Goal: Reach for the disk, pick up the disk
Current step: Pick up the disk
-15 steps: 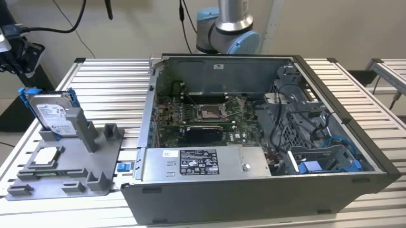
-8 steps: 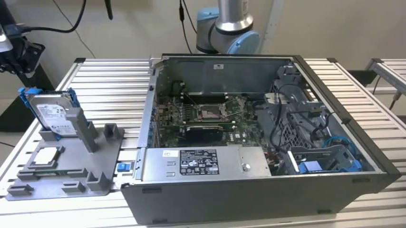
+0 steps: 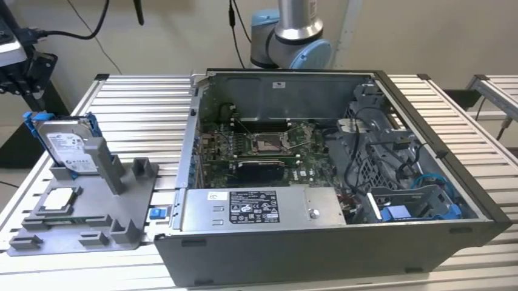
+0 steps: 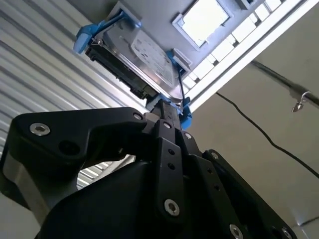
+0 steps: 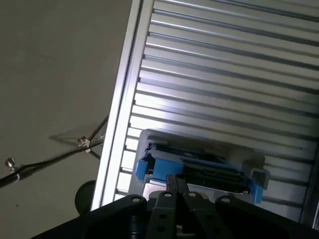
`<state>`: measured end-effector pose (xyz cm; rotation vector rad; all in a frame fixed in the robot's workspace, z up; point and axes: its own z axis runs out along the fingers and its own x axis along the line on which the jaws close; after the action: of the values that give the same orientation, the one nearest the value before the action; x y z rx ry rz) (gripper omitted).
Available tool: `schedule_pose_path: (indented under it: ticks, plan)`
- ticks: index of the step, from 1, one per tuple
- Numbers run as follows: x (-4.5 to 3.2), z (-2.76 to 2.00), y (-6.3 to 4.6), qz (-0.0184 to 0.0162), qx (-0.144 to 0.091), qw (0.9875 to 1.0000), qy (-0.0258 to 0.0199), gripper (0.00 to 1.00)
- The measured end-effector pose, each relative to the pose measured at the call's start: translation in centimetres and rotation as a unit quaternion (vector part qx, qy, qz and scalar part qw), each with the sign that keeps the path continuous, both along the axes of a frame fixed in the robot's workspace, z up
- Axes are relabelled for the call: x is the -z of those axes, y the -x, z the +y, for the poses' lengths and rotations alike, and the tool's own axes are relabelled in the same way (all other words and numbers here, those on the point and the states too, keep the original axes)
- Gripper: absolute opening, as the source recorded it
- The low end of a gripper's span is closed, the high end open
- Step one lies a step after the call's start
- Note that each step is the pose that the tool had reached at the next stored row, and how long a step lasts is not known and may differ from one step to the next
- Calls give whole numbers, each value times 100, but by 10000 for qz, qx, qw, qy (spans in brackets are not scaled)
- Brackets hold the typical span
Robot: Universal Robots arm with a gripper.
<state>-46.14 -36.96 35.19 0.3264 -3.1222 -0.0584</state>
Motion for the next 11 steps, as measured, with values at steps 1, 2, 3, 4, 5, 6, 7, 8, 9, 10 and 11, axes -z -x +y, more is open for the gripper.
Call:
schedule_pose_path:
  ticks: [1, 2, 3, 4, 5, 6, 7, 8, 9, 10, 11]
  plan:
    - [0, 0, 0, 0, -91, 10000, 0, 0]
    - [0, 0, 0, 0, -180, 9998, 0, 0]
    - [0, 0, 0, 0, -270, 9996, 0, 0]
    - [0, 0, 0, 0, -359, 9994, 0, 0]
    - [0, 0, 0, 0, -447, 9990, 0, 0]
    - [0, 0, 0, 0, -545, 9985, 0, 0]
    - [0, 0, 0, 0, -635, 9980, 0, 0]
    - [0, 0, 0, 0, -725, 9974, 0, 0]
    - [0, 0, 0, 0, -814, 9967, 0, 0]
    - [0, 0, 0, 0, -907, 9959, 0, 0]
    - [0, 0, 0, 1, -996, 9950, 0, 0]
